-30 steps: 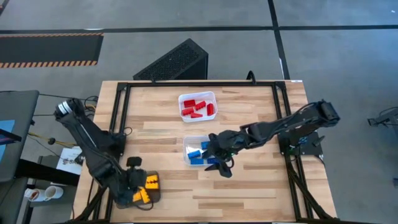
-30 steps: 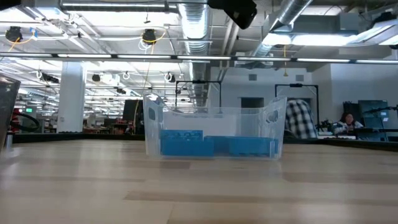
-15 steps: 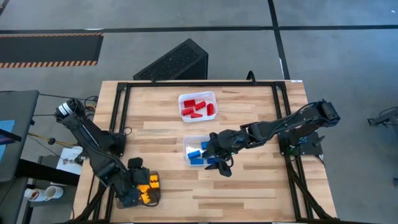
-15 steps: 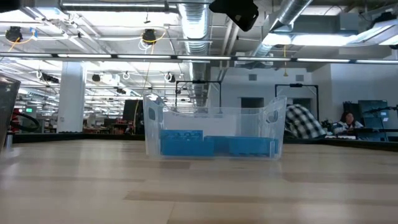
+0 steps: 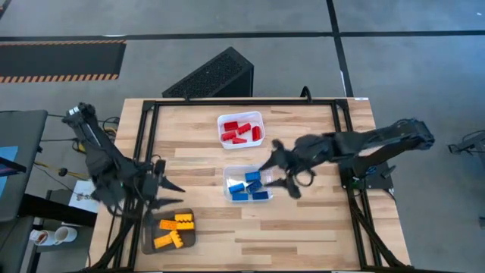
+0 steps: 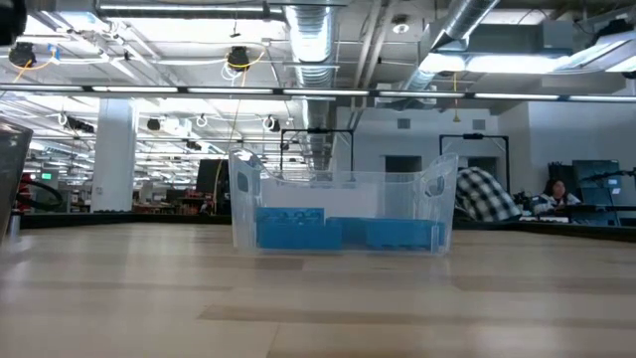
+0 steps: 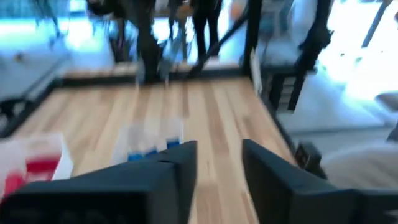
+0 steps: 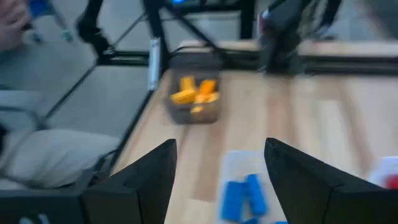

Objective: Sort & place blocks by color
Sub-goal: Return to Home Position

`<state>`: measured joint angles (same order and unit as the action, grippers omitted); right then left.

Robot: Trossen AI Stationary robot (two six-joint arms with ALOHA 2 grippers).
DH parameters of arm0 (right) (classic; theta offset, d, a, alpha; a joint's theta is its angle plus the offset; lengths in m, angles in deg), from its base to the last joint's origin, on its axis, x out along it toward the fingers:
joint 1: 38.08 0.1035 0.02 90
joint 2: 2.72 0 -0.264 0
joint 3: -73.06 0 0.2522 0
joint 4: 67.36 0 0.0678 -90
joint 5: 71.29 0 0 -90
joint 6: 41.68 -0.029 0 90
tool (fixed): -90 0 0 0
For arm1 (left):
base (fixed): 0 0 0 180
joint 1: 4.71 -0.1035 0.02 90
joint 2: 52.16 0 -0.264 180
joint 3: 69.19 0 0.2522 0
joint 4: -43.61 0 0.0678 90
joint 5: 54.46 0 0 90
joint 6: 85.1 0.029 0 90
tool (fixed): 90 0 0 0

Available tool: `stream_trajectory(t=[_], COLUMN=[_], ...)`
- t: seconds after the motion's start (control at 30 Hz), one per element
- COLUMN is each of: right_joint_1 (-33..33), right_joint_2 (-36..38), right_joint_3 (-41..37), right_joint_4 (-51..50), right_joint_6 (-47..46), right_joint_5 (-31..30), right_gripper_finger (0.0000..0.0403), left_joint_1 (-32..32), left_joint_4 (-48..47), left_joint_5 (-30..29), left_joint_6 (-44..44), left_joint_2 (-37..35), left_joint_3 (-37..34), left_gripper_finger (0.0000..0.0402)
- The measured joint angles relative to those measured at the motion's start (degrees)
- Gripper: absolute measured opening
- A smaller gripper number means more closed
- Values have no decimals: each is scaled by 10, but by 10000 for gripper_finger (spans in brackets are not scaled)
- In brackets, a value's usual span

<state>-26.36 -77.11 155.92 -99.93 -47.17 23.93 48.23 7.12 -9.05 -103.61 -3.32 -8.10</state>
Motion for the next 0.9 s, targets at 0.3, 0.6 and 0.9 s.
stream_trajectory(t=[0.3, 0.6, 0.9], right_joint_1=[-22, -37, -113], right_joint_2=[75, 143, 360], right_joint_3=[0, -116, -379], right_joint_4=[-31, 65, 190], right_joint_6=[40, 71, 25], right_joint_5=[-24, -22, -22], right_gripper_finger=[234, 175, 106], left_joint_1=[-167, -330, -434], left_joint_4=[373, 457, 463], left_joint_5=[180, 369, 446], left_joint_6=[160, 169, 196], left_joint_2=[-158, -153, -174], left_joint_3=[-220, -242, -242], left_gripper_finger=[8, 0, 0])
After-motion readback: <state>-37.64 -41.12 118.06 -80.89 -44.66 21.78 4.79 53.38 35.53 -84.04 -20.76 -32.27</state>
